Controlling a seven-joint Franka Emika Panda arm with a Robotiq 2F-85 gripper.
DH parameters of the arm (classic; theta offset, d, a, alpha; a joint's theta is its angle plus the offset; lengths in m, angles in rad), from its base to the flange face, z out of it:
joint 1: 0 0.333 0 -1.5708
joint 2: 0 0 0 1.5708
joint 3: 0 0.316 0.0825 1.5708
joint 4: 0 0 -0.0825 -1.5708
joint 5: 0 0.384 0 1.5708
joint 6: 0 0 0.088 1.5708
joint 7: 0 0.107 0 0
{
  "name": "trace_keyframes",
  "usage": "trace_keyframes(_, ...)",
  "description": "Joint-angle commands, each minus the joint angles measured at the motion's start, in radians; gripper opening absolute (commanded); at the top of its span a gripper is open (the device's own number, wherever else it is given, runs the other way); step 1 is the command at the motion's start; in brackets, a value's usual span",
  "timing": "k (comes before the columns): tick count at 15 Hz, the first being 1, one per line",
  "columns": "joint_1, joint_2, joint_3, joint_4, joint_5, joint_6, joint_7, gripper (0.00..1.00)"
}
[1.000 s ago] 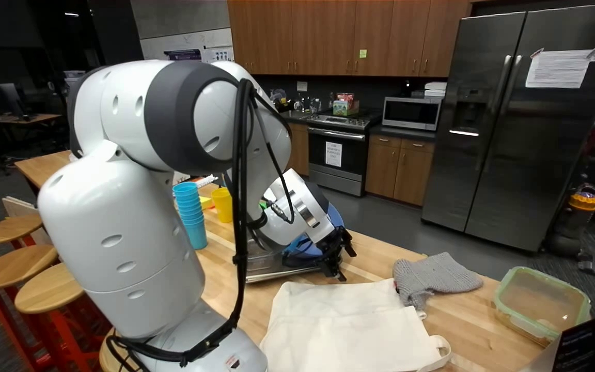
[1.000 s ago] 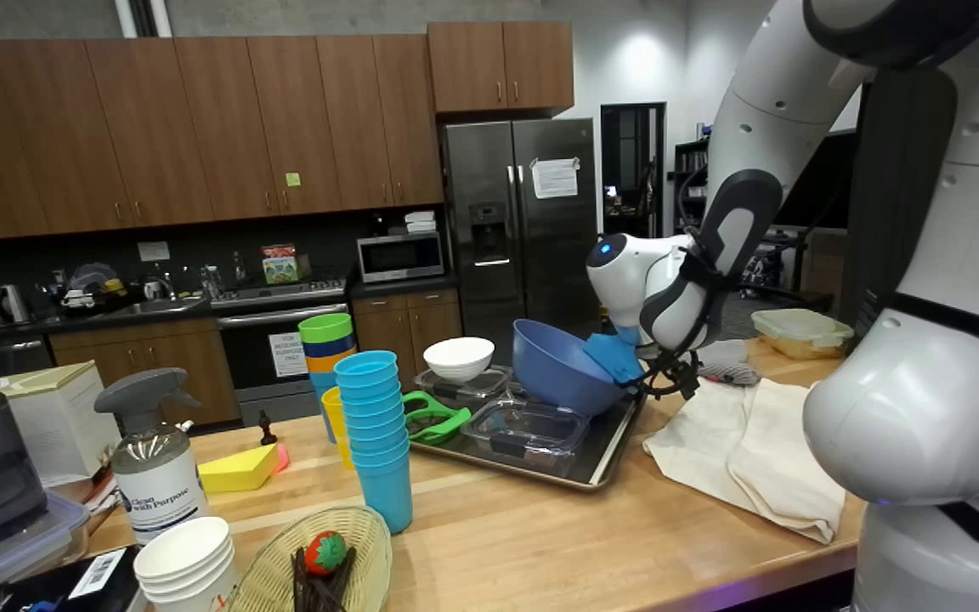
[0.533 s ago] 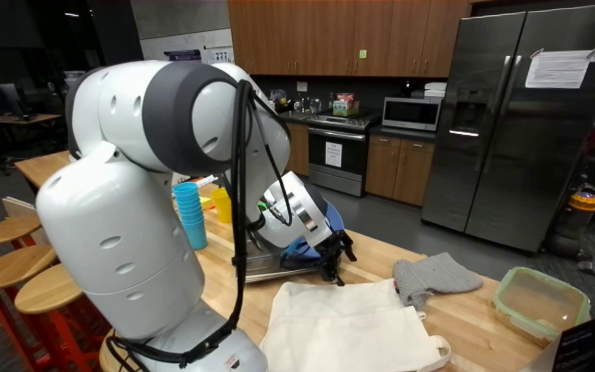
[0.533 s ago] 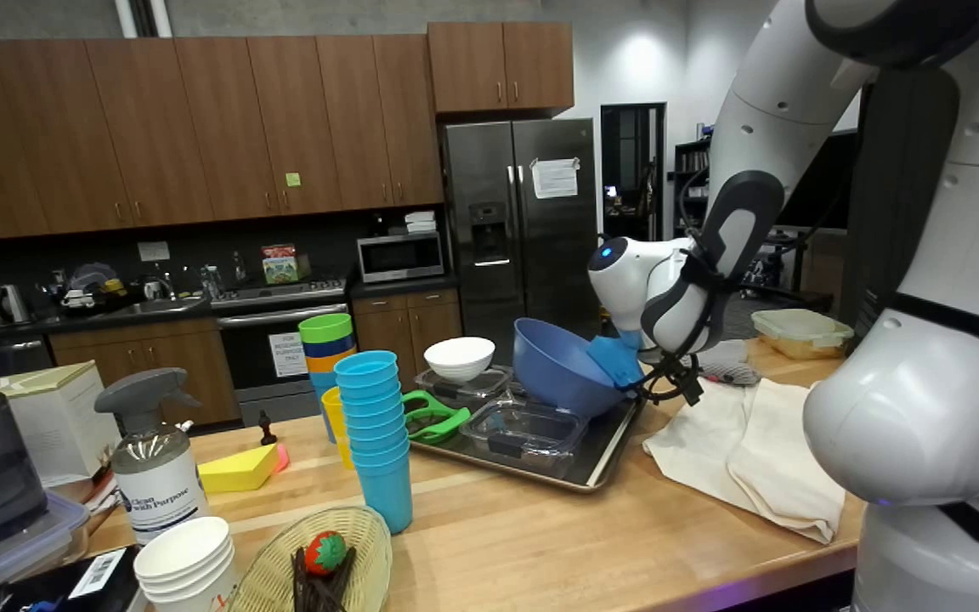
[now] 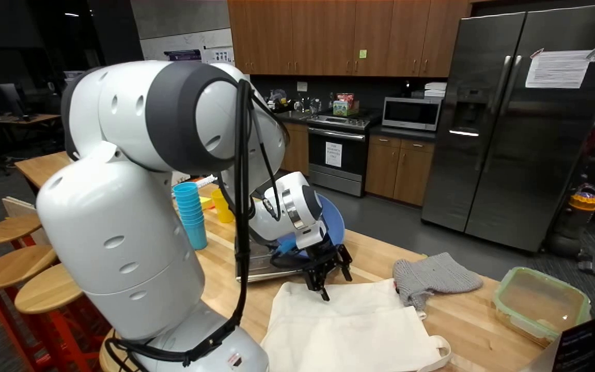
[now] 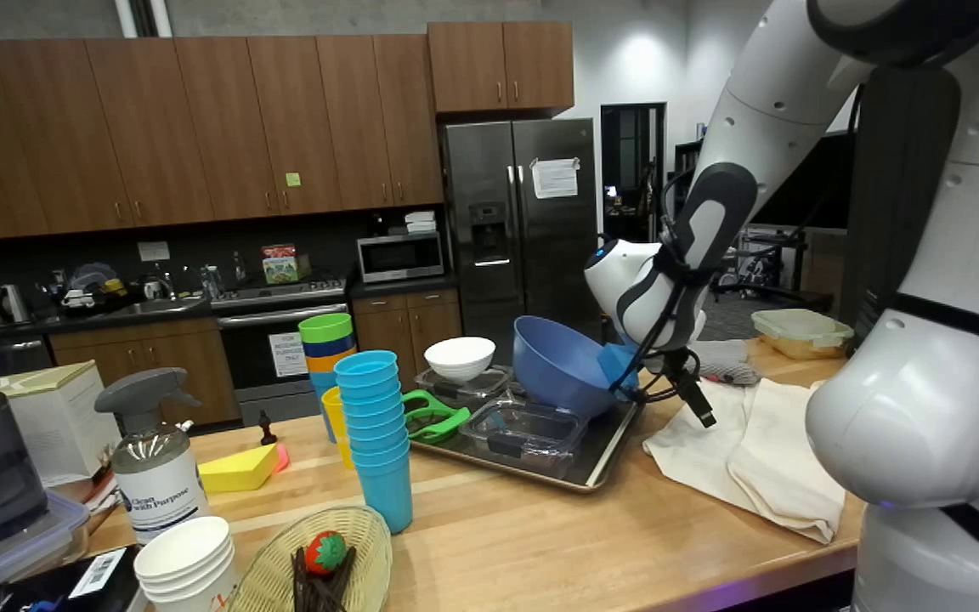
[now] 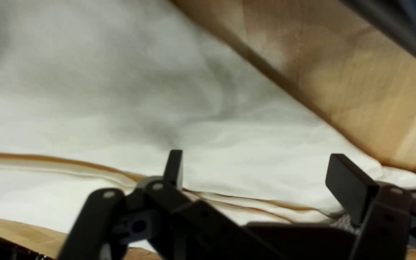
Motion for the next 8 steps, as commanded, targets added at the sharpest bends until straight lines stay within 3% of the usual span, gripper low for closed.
trace_keyframes(1,0.008,-0.015,0.008,0.005,0.08,-0.045,0.051,1.0)
trace_keyframes(8,0.001,0.001,0.005,0.004,0.084,-0.026,0.0,1.0)
